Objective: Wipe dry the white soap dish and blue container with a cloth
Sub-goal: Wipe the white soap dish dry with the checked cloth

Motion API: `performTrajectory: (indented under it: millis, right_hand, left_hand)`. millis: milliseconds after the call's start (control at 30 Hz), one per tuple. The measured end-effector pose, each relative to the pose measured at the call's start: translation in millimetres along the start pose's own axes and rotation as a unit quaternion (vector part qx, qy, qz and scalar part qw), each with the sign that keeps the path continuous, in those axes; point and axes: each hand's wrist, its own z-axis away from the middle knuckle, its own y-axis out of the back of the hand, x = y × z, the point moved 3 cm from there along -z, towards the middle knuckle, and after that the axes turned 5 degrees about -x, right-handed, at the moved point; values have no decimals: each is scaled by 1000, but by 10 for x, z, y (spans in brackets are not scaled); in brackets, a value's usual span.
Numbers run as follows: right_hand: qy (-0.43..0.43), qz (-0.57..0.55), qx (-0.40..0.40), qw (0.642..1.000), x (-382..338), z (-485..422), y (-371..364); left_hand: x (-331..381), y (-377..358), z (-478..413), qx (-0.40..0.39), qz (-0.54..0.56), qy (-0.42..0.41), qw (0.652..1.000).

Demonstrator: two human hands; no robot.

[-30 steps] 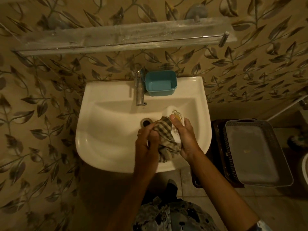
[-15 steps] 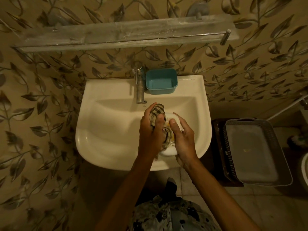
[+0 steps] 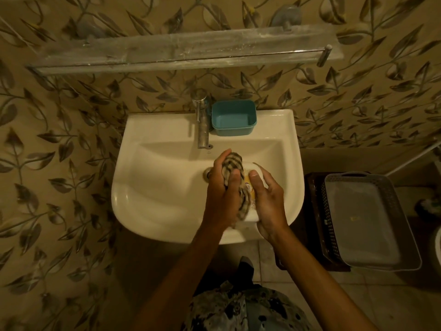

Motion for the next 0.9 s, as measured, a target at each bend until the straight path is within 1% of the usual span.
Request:
performTrajectory:
  millis: [67,133,233,300,367,433,533,667,733,800,900]
  right_hand:
    - [8,7,-11,1000,-13,-8,14]
    - [7,2,10,1000,-8,-36,38]
    - [-8,-45,85,995,-22,-81,61]
    - [0,-34,144,989,-29,-101,92]
    - [7,-18,163,986,-14,-80,97]
    - [-11,-14,136,991,43,-43,67]
    - [-25,-13,63,998,77,-3,11]
    - [-3,7,-10,1000,31,21,-39]
    - [1,12,-31,999,24,41,-70]
    - [6,9,-17,1000,30,35,-82]
    - [10,-16,46,999,46,11,-95]
  left_hand:
    - [20,24,-85,0,23,12,1000]
    - [2,-14,-38,-5,51,19,998]
    - [-80,-156,208,-5,67,13,998]
    - [-162,-245,408,4,63,3,998]
    - [-222,-271,536,14,61,-5,998]
    - [-238,-223,523,18,64,6,998]
    - [-127,-95,355,7,49,11,999]
    - [6,82,61,17,54,0,998]
    - [-4,128,-13,29,67,5,997]
    - [-42,123,3,32,79,10,996]
    - [-104,40,202,30,95,14,995]
